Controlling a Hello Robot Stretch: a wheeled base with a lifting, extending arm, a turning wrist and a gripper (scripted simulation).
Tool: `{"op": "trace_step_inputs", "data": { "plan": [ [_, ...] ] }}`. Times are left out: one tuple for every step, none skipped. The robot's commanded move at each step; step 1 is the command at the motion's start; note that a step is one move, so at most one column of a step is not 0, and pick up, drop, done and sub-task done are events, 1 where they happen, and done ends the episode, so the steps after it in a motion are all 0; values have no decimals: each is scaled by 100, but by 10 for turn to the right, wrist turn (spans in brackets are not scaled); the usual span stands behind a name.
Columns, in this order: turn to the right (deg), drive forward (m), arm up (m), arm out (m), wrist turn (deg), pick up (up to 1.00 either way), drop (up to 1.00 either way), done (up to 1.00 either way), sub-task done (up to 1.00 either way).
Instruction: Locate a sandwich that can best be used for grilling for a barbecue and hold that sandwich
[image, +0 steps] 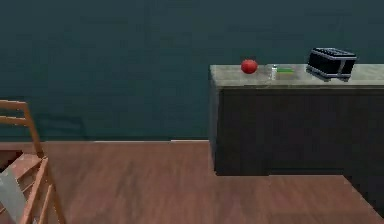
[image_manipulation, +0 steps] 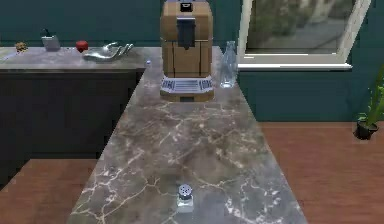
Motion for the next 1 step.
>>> {"op": "trace_step_inputs", "data": {
  "plan": [
    [0, 35, 0, 0, 0, 0, 0, 0, 0]
  ]
}}
